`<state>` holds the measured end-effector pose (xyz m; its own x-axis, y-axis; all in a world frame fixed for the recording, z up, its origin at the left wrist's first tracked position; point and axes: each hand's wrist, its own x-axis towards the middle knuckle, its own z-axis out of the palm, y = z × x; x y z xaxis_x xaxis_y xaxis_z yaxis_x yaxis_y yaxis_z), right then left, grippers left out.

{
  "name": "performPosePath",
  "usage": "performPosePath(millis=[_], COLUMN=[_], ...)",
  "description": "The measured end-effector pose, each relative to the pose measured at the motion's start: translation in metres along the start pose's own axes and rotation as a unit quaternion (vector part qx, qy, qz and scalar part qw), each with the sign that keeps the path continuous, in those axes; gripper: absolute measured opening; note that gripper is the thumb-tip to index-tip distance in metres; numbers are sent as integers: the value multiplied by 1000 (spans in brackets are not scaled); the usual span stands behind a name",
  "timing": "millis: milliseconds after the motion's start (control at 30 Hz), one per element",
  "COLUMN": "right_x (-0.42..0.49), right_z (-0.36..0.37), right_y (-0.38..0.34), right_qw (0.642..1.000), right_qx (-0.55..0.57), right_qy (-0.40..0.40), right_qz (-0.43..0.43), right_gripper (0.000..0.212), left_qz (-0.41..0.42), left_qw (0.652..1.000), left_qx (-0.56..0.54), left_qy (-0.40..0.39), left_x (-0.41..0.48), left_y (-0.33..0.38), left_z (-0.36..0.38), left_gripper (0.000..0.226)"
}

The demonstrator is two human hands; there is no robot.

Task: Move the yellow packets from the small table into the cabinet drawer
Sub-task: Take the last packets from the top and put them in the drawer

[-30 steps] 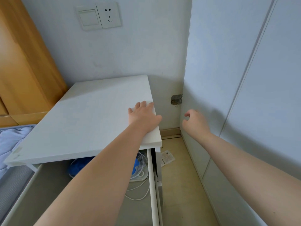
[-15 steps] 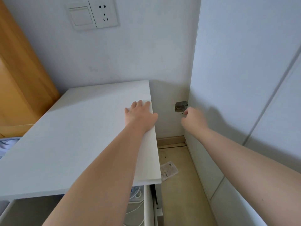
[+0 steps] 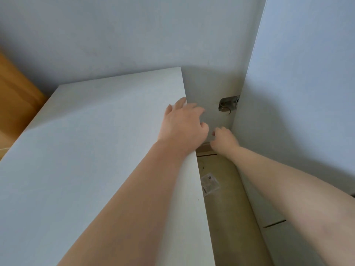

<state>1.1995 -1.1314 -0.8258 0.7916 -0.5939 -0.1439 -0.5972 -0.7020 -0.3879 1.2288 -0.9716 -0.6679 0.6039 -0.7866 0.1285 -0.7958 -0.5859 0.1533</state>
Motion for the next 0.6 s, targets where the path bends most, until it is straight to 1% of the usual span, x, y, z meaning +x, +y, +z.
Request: performPosePath(millis=[100, 200, 367, 467, 600], right_x=[6, 7, 5, 6, 9], right_z=[32, 66, 122, 157, 197], right_y=[12, 27, 50, 62, 65], right_qw=[998, 991, 979, 974, 969], right_qx=[-25, -42, -7, -6, -4], right_qy=[-64, -125, -201, -220, -245], right_qz=[-13, -14, 41, 56, 46], right_gripper=[37, 42, 43, 52, 60], left_qz=[14, 41, 69, 59, 55], left_qw=[1000, 999, 997, 998, 998], left_qx=[4, -8, 3, 16, 14], left_qy=[-14, -12, -28, -28, -22], left_x=[1, 3, 3, 3, 3], left_y=[2, 3, 7, 10, 13], left_z=[2, 2, 2, 1, 0], left_gripper=[43, 41, 34, 33, 33])
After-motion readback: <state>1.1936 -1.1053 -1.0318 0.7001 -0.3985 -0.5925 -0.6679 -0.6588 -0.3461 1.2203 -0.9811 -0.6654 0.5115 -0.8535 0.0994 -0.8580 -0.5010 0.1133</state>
